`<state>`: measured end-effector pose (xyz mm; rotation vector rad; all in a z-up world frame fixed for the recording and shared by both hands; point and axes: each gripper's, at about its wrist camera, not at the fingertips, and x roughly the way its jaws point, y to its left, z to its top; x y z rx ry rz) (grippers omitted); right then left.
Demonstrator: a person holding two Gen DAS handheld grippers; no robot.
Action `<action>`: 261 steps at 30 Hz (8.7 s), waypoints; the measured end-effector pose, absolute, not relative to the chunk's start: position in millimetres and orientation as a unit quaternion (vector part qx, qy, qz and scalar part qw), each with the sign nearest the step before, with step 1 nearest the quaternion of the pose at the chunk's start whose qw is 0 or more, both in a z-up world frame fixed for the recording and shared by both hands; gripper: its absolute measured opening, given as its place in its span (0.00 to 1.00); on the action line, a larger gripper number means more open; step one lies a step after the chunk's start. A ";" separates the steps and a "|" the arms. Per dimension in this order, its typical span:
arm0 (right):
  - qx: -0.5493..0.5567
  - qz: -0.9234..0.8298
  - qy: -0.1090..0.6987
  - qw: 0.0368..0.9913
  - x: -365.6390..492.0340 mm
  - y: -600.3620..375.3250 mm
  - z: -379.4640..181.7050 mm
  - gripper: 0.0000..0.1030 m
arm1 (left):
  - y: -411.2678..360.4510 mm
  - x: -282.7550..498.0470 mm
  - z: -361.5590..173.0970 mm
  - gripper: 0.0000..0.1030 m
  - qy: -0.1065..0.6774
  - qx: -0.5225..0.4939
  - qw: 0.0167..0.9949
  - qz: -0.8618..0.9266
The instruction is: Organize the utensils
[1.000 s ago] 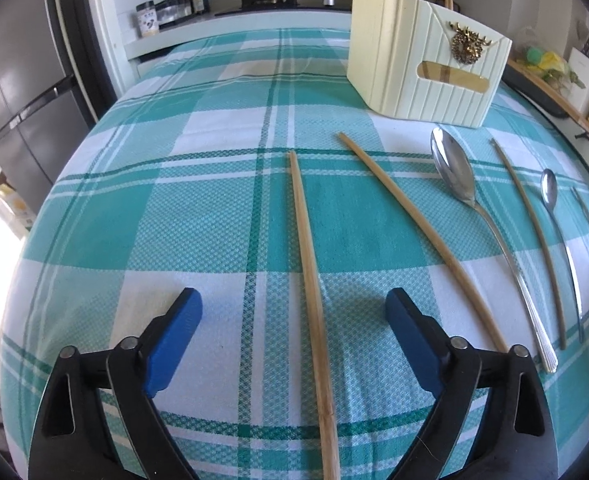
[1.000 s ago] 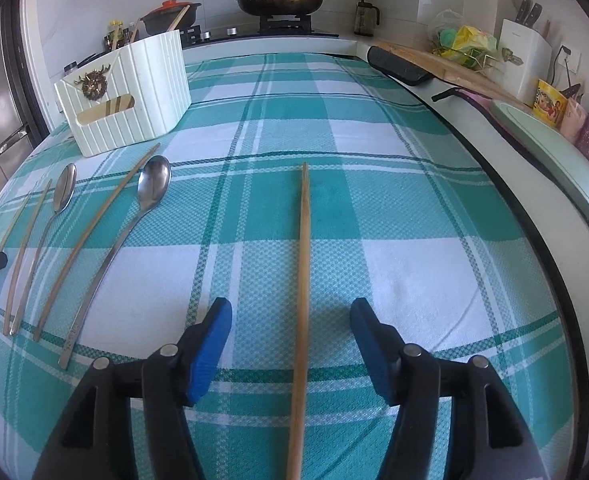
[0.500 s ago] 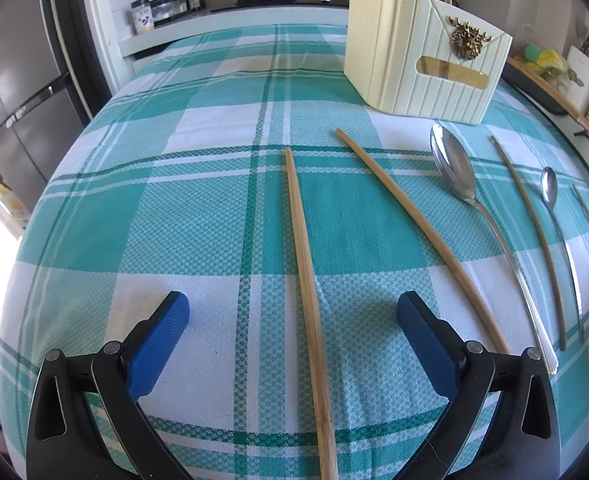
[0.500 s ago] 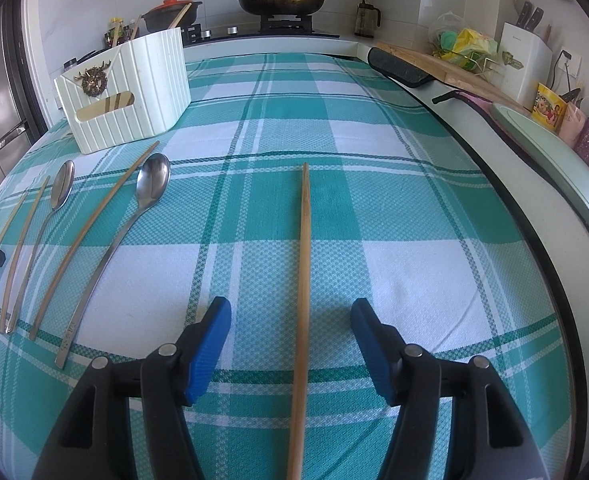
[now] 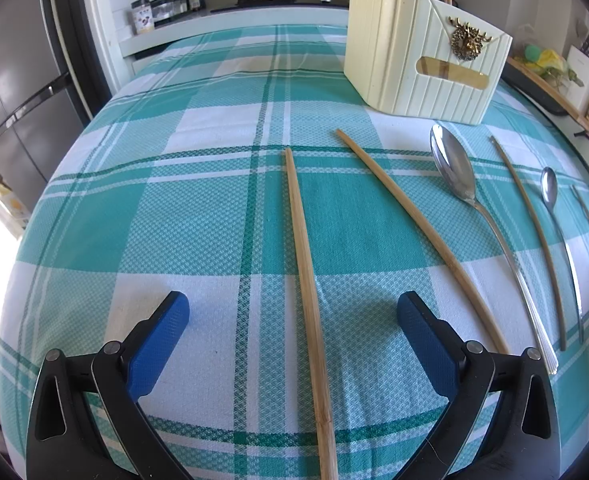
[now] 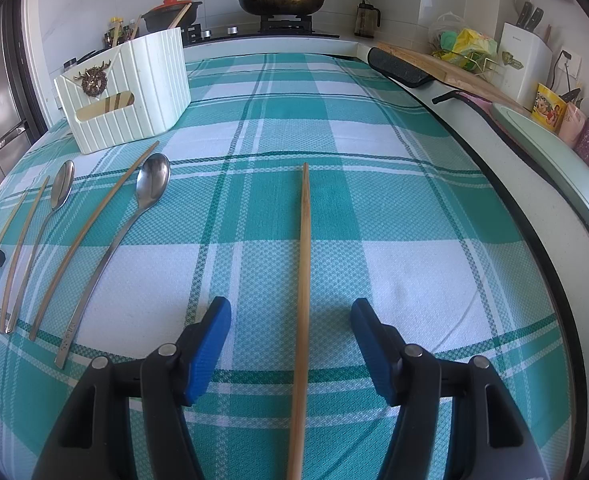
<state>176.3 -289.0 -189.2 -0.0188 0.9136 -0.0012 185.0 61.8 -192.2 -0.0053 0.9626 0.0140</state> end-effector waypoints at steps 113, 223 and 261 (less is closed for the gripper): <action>-0.046 0.092 0.393 0.914 298.2 -253.2 -109.0 0.58 | 106.1 262.0 -111.9 0.83 0.465 -0.059 0.880 -0.079; -0.124 0.026 0.443 0.888 136.1 -223.8 -180.8 0.08 | 40.3 137.4 -178.5 0.08 0.445 -0.019 0.895 -0.022; -0.026 0.006 0.429 0.903 225.0 -239.7 -181.1 0.34 | 25.5 237.4 -175.2 0.09 0.479 0.055 0.869 -0.115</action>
